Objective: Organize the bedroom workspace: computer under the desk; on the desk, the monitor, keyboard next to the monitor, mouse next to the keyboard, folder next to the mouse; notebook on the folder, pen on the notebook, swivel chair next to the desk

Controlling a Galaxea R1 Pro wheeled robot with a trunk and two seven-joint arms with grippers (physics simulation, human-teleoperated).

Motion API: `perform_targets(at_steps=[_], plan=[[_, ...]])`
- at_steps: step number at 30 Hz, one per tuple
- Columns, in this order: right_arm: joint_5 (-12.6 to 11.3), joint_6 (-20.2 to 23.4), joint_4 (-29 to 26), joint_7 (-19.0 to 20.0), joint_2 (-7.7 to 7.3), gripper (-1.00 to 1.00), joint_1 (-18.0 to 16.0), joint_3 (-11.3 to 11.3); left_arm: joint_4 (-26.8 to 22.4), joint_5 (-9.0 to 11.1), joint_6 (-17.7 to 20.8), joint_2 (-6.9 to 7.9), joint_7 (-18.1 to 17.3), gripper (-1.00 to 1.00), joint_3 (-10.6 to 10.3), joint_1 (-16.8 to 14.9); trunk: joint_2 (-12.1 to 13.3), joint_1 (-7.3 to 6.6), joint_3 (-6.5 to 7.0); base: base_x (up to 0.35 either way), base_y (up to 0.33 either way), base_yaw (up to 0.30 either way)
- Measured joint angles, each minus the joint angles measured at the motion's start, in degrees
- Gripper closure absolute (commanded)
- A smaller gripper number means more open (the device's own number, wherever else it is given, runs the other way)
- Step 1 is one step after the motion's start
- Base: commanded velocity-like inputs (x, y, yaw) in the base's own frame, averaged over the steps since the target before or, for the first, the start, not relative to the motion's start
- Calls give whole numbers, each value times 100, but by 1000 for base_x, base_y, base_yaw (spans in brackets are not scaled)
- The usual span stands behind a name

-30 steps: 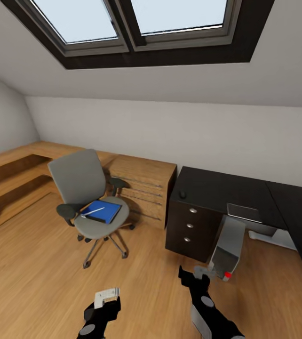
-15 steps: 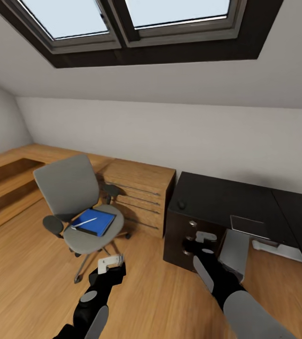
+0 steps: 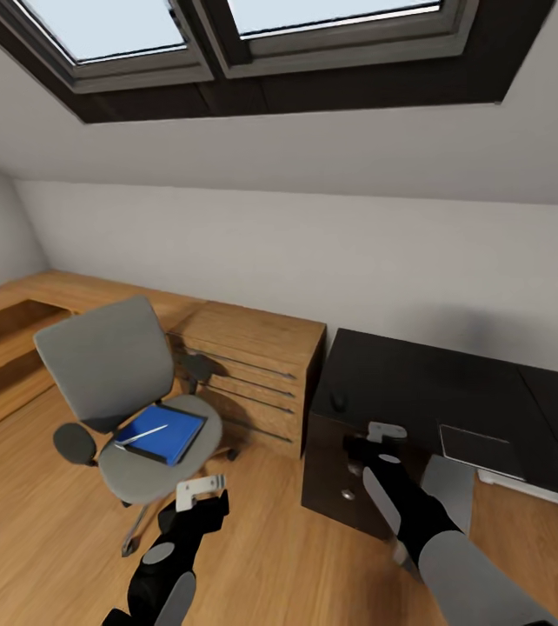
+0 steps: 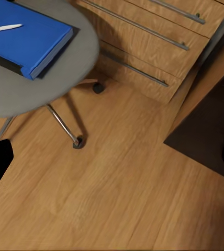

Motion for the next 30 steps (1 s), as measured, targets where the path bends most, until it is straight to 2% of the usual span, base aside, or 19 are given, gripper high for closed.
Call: perform_targets(at_steps=[10, 18, 30], plan=[[13, -66, 30, 36, -74, -100, 4, 5, 184, -7, -8, 19, 36, -100, -5, 69, 0, 0, 0, 330, 0, 0], [25, -68, 171, 350, -86, -100, 4, 18, 194, 6, -8, 19, 10, -100, -13, 70, 0, 0, 0, 330, 4, 0], [126, -68, 235, 466, -88, -100, 4, 24, 194, 13, -7, 15, 0, -100, -14, 70, 0, 0, 0, 330, 100, 0]])
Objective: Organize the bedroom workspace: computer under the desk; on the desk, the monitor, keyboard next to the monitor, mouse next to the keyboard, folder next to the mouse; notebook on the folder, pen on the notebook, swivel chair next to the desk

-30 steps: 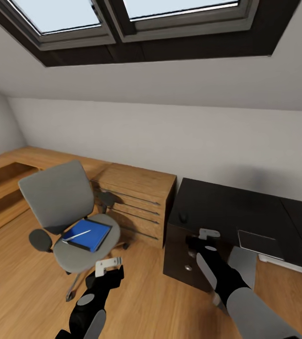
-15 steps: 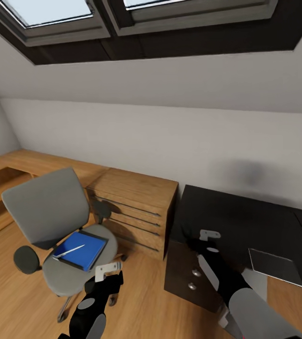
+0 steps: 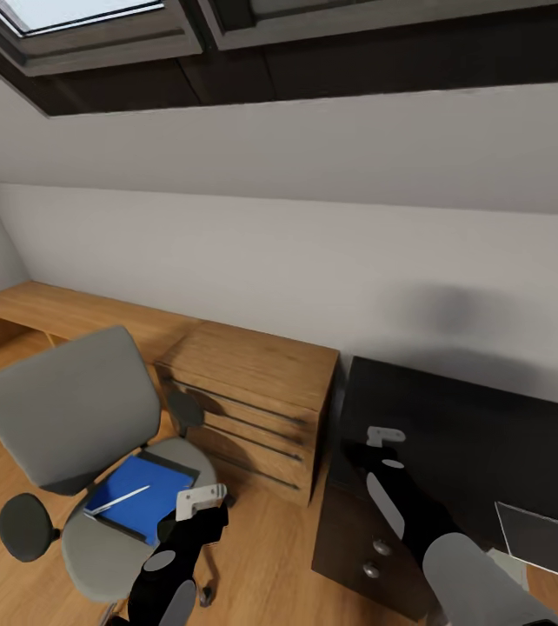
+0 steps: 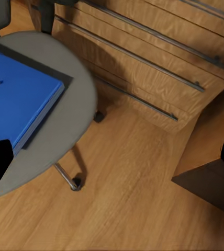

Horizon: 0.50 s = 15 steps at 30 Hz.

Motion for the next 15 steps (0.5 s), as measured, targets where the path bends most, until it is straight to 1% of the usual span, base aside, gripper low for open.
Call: perform_targets(at_steps=[4, 8, 11, 15], plan=[[14, 1, 8, 2, 0, -100, 0, -3, 0, 3, 0, -3, 1, -100, 0, 0, 0, 0, 0, 330, 103, 0], [23, 0, 85, 4, 0, -100, 0, -5, 8, 4, -1, -8, 7, -100, -15, 0, 0, 0, 0, 330, 35, 0], [25, -14, 255, 4, 0, -100, 0, -12, 20, 5, -1, -11, 9, -100, -45, 0, 0, 0, 0, 319, 12, 0], [25, -183, 432, 5, -2, -100, -1, -25, 28, 6, -1, -13, -9, -100, -80, 0, 1, 2, 0, 161, 4, 0]])
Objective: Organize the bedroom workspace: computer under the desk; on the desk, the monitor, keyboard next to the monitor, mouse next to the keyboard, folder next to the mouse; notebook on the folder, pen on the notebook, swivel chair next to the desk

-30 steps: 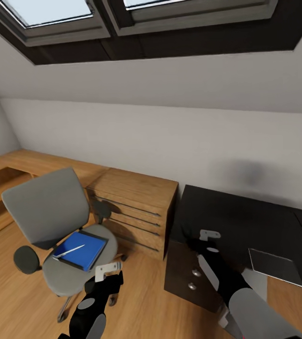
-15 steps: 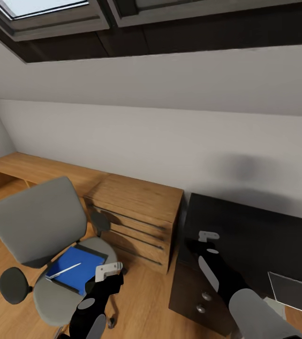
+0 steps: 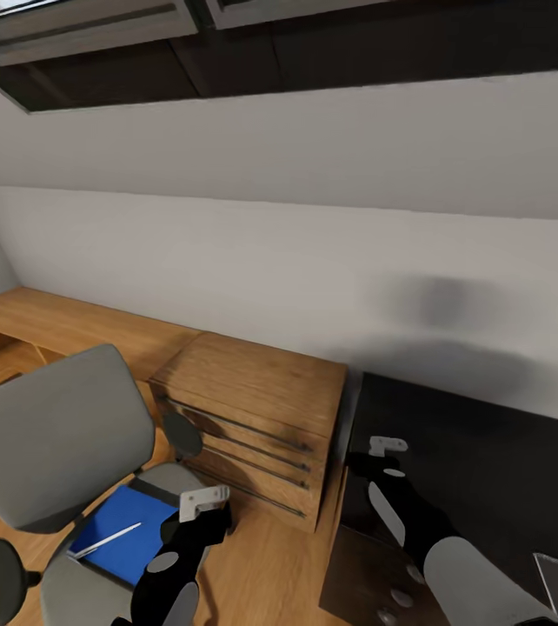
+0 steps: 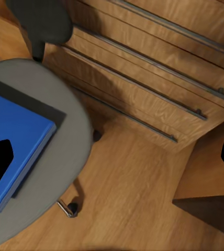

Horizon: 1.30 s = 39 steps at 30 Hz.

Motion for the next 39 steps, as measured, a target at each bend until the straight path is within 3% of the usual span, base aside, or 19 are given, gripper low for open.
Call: perform_targets(at_steps=[14, 30, 39], plan=[[-21, -141, 227, -3, -149, -100, -8, -21, -291, 17, 15, -17, -25, -100, -66, 0, 0, 1, 0, 20, 1, 0], [-28, -63, 266, -11, -161, -100, -12, -29, -300, 24, 18, -18, -13, -100, -67, 0, -641, 353, -287, 0, 0, 0], [-35, 253, 262, -12, -154, -100, -14, -30, -294, 25, 18, -18, -11, -100, -66, 0, -1003, 551, -449, 0, 0, 0]])
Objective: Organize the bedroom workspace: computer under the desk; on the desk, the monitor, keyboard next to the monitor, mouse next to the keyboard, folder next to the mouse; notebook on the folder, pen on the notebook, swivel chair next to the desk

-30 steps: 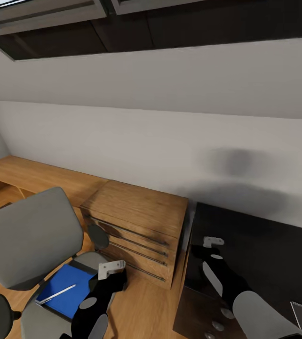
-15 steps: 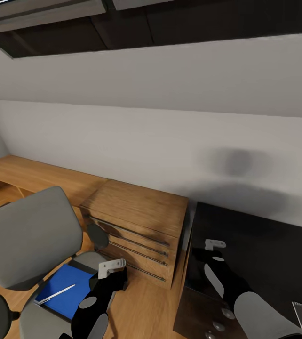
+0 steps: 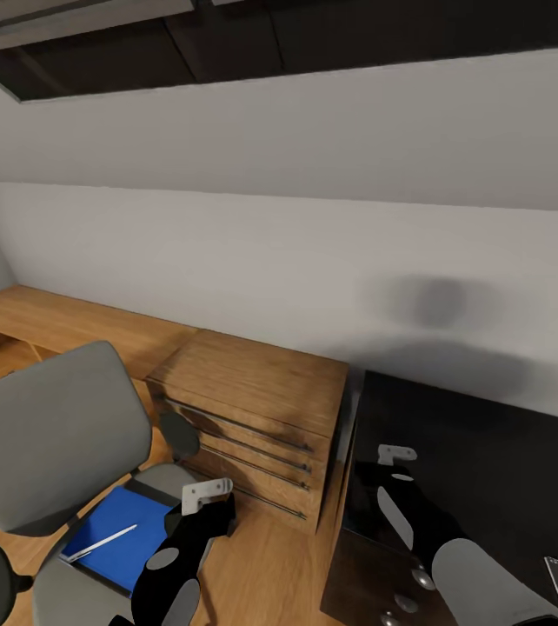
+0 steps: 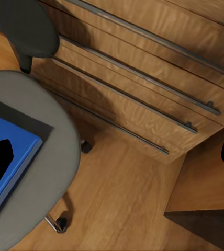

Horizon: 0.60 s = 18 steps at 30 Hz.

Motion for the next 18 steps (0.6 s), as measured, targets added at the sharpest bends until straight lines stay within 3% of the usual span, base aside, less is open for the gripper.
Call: perform_targets(at_steps=[18], plan=[[-17, 355, -3, 0, 3, -100, -5, 0, 19, 0, 7, 0, -5, -100, -4, 0, -723, 396, -324, 0, 0, 0]])
